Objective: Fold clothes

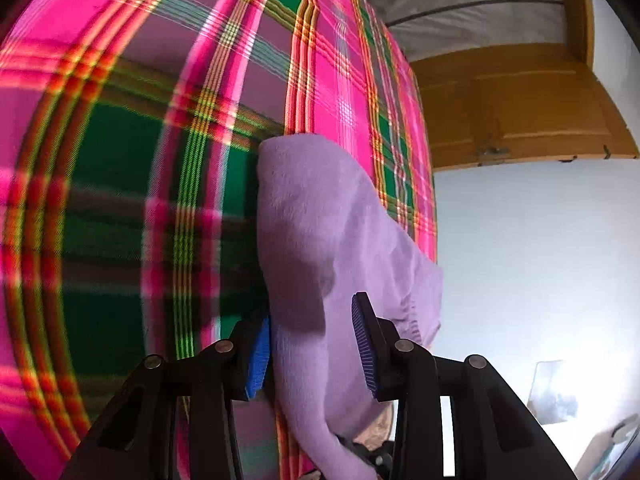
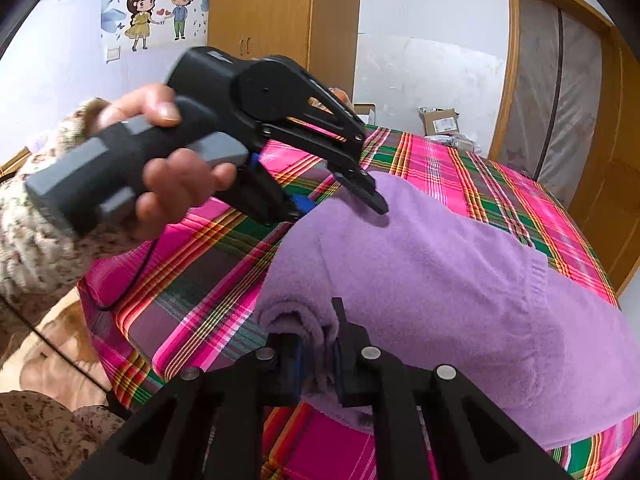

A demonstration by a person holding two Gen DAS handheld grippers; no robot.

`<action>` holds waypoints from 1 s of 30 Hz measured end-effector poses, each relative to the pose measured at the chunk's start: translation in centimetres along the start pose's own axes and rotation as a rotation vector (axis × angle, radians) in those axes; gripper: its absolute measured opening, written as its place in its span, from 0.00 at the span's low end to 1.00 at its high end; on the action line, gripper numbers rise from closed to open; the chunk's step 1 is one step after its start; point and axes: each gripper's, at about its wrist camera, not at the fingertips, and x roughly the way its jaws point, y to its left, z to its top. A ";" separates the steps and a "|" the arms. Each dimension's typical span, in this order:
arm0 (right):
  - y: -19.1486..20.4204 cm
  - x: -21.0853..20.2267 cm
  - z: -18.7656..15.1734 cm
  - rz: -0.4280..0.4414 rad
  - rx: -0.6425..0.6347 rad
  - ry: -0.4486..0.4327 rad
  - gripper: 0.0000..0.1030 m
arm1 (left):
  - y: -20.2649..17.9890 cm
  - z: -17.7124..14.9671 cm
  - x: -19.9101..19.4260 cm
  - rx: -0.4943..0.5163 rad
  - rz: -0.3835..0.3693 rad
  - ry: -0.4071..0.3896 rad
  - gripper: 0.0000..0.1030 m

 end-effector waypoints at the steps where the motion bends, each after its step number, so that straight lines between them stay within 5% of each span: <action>1: -0.2 0.1 0.1 0.001 0.001 0.001 0.11 | -0.1 0.5 -0.1 0.002 0.001 0.006 0.37; 10: 0.6 -0.6 -0.3 0.007 0.028 0.018 0.11 | -0.3 3.2 1.8 0.015 -0.025 0.030 0.37; 12: 0.8 -0.5 -0.1 0.002 0.027 0.022 0.11 | -0.4 3.7 2.5 0.024 -0.034 0.033 0.27; 13: 1.0 -0.5 -0.1 0.001 0.026 0.025 0.11 | -0.5 3.8 2.9 0.033 -0.031 0.032 0.12; 30: 3.1 0.9 1.9 0.016 -0.026 0.041 0.10 | 2.3 2.9 0.7 0.065 -0.096 -0.038 0.09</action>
